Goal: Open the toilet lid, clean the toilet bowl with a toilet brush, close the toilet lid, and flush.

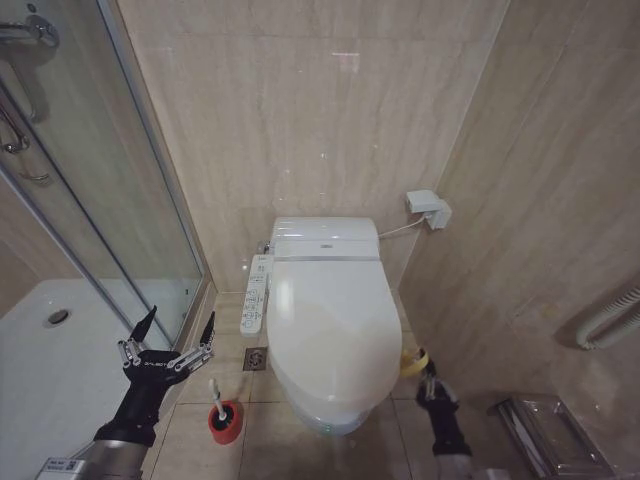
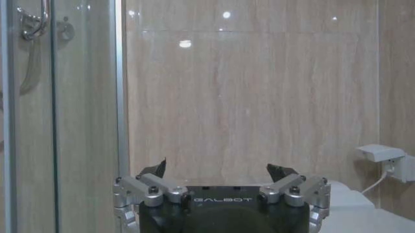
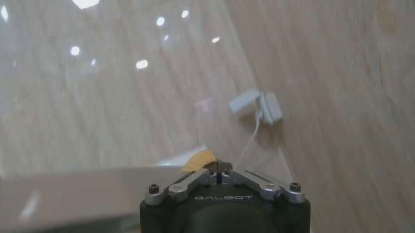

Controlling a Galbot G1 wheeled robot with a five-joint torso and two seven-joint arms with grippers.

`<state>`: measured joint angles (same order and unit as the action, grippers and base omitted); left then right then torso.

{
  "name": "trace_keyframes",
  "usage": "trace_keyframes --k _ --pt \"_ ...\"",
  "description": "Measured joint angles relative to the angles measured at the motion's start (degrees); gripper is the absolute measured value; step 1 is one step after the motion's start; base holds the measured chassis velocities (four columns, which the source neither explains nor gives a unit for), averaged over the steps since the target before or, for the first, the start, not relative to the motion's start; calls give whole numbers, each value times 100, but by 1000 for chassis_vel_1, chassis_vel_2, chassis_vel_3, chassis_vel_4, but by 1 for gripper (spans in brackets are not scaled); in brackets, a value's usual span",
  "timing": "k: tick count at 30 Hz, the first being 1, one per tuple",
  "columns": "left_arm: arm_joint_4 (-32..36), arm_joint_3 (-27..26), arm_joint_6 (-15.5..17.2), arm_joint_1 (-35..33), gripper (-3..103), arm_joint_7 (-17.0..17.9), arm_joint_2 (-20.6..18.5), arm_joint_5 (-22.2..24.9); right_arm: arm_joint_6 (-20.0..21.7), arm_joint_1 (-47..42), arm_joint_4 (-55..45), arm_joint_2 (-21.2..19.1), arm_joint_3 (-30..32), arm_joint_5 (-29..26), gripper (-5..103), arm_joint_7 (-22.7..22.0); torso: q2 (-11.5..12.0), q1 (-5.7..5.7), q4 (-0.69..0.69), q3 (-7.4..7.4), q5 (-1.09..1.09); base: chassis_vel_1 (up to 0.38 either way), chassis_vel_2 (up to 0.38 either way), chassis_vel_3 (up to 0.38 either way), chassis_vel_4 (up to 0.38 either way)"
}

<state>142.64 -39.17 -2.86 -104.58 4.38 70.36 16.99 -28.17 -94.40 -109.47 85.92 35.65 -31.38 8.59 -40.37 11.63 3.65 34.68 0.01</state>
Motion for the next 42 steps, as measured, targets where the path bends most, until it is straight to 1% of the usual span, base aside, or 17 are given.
trace_keyframes --k 2,3,6,8,9,12,13,16,17,19,20,25,26,28,29,35,42 --pt "0 0 0 0 100 0 0 0 206 36 -334 -60 77 -253 0 -130 0 0 -1 0 -2 0 0 0 0" --pt "0 0 0 0 100 0 0 0 206 36 -334 -60 77 -253 0 -130 0 0 -1 0 -2 0 0 0 0" --pt "0 0 0 0 100 0 0 0 472 182 -681 -113 170 -465 0 -263 0 0 0 0 -1 0 0 0 0" --pt "0 0 0 0 100 0 0 0 546 264 -764 -113 198 -486 0 -298 0 0 -1 0 -1 0 0 0 0" --pt "0 0 0 0 100 0 0 0 640 389 -861 -114 213 -504 0 -368 0 0 2 0 -1 0 0 0 0" --pt "0 0 0 0 100 0 0 0 926 840 -1066 -113 189 -539 0 -624 0 0 1 0 -2 0 0 0 0" --pt "0 0 0 0 100 0 0 0 926 840 -1066 -113 189 -539 0 -624 0 0 1 0 -2 0 0 0 0" --pt "-1 0 0 0 100 0 0 0 1098 1321 -1085 -115 64 -506 0 -843 0 0 3 1 -3 0 0 0 0" --pt "-1 0 0 0 100 0 0 0 1098 1321 -1085 -115 64 -506 0 -843 0 0 3 1 -3 0 0 0 0" --pt "0 0 0 0 100 0 0 0 1156 1602 -969 -132 -19 -452 0 -896 0 0 5 1 -3 0 0 0 0" --pt "0 0 0 0 100 0 0 0 1156 1602 -969 -132 -19 -452 0 -896 0 0 5 1 -3 0 0 0 0" --pt "0 0 0 0 100 -1 0 0 1251 2631 -493 -129 -183 -246 0 -1080 0 0 3 1 -2 0 0 0 0" --pt "0 0 0 0 100 -1 0 0 1251 2631 -493 -129 -183 -246 0 -1080 0 0 3 1 -2 0 0 0 0" --pt "0 0 0 0 100 0 0 0 1282 3102 -241 -161 -224 -173 0 -1151 1 1 0 1 -2 0 0 0 0" --pt "0 0 0 0 100 0 0 0 1299 3278 -129 -186 -243 -164 0 -1188 1 1 1 1 -2 0 0 0 0" --pt "0 0 0 0 100 0 0 0 1335 3831 347 -249 -360 -124 0 -1272 1 1 4 1 -2 0 0 0 0" --pt "0 0 0 0 100 0 0 0 1194 4579 1150 -99 -509 194 0 -1318 1 1 3 1 -2 0 0 0 0"
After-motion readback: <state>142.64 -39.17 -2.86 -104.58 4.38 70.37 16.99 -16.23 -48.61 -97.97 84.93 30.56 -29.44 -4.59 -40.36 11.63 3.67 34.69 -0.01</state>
